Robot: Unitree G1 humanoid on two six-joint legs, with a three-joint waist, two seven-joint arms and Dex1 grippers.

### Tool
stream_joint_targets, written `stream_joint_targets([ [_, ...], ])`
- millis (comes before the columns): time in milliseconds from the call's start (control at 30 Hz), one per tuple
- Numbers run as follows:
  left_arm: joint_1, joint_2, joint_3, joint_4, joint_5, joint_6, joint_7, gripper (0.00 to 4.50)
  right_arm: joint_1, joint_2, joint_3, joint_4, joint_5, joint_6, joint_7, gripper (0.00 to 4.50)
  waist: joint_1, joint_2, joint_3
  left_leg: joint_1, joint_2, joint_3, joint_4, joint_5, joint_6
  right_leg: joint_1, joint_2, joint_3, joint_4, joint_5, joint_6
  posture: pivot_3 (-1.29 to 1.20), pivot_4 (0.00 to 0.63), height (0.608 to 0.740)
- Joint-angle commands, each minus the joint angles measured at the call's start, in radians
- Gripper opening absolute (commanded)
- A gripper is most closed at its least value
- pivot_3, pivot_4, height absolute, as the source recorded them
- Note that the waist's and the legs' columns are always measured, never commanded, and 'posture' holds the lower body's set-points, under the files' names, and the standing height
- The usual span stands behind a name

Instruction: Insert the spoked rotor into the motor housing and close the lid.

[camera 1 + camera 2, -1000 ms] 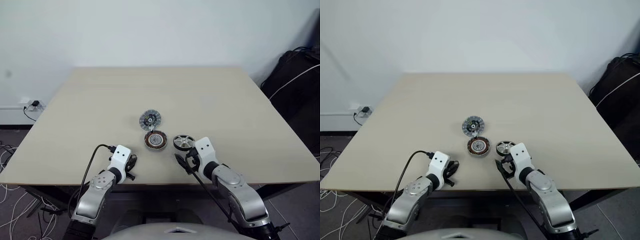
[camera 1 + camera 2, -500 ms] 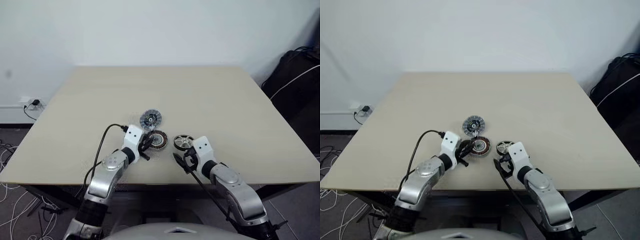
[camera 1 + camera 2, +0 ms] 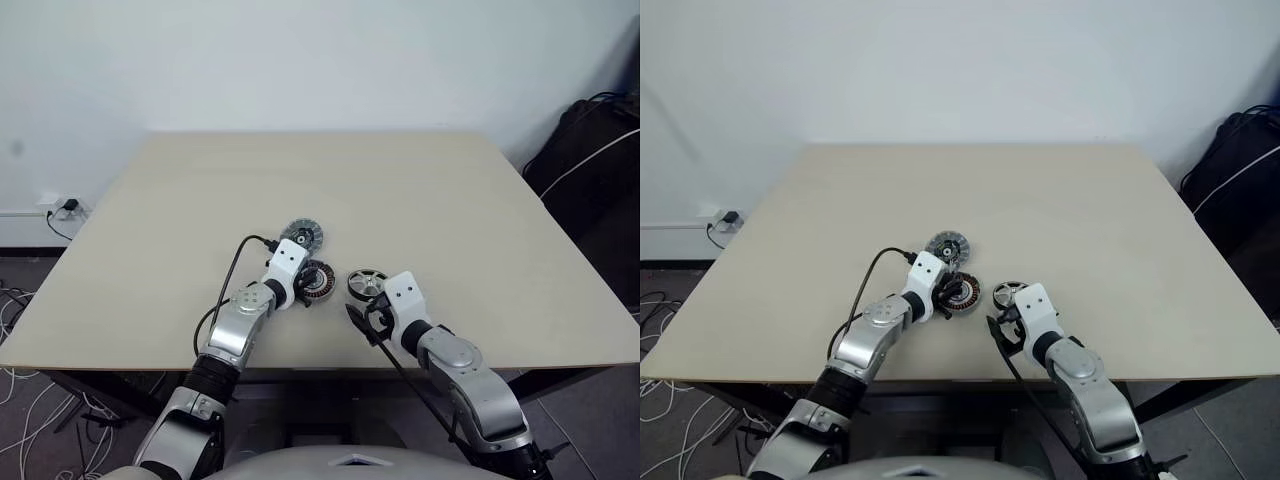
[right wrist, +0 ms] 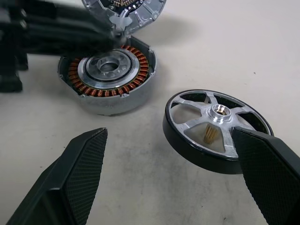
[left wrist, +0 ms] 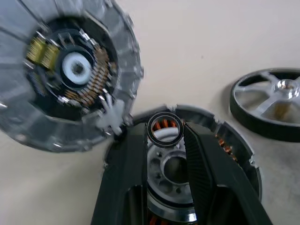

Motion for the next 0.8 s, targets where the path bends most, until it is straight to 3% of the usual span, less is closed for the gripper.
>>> stream_joint_targets([
  [33, -0.033, -0.017, 0.000, 0.031, 0.000, -0.040, -0.018, 0.76, -0.013, 0.004, -0.009, -0.033, 0.000, -0.018, -0.004, 4.50, 0.000, 0.000, 0.000, 0.000, 0.000, 0.000, 0.000, 0.000, 0.000, 0.000, 0.000, 0.000, 0.000, 0.000, 0.000, 0.00, 0.000, 0.740],
  [200, -0.030, -0.025, -0.001, 0.058, 0.005, -0.049, -0.030, 0.76, -0.012, 0.008, -0.013, -0.035, 0.003, -0.022, -0.003, 4.50, 0.000, 0.000, 0.000, 0.000, 0.000, 0.000, 0.000, 0.000, 0.000, 0.000, 0.000, 0.000, 0.000, 0.000, 0.000, 0.00, 0.000, 0.740],
  [400, -0.018, -0.036, 0.027, 0.008, -0.019, -0.082, -0.025, 2.75, -0.014, 0.007, -0.012, -0.035, 0.003, -0.021, 0.002, 4.50, 0.000, 0.000, 0.000, 0.000, 0.000, 0.000, 0.000, 0.000, 0.000, 0.000, 0.000, 0.000, 0.000, 0.000, 0.000, 0.00, 0.000, 0.740],
  [533, 0.010, -0.039, 0.040, -0.091, -0.047, -0.083, -0.036, 2.75, -0.018, 0.006, -0.011, -0.035, 0.005, -0.021, 0.006, 4.50, -0.001, 0.000, 0.000, -0.001, 0.000, 0.000, 0.000, 0.000, 0.000, 0.000, -0.001, 0.000, 0.000, 0.000, 0.000, 0.00, 0.000, 0.740],
  [633, 0.039, -0.032, 0.042, -0.160, -0.060, -0.065, -0.038, 2.09, -0.022, 0.007, -0.008, -0.034, 0.008, -0.020, 0.012, 4.50, -0.002, 0.000, 0.000, -0.001, 0.000, 0.000, 0.000, 0.000, 0.000, 0.000, -0.001, 0.000, 0.000, 0.000, 0.000, 0.00, 0.000, 0.740],
  [733, 0.079, -0.016, 0.043, -0.227, -0.056, -0.055, -0.031, 1.08, -0.031, 0.010, -0.003, -0.033, 0.012, -0.014, 0.016, 4.50, -0.003, 0.000, 0.000, -0.001, 0.000, 0.000, 0.000, 0.000, 0.000, 0.000, -0.001, 0.000, 0.000, 0.000, 0.000, 0.00, 0.000, 0.740],
  [800, 0.112, 0.000, 0.046, -0.270, -0.058, -0.048, -0.032, 0.46, -0.042, 0.015, 0.000, -0.027, 0.011, -0.007, 0.016, 4.11, -0.004, 0.000, 0.000, -0.001, 0.000, 0.000, 0.000, 0.000, 0.000, 0.000, -0.001, 0.000, 0.001, 0.000, 0.000, 0.00, 0.000, 0.740],
])
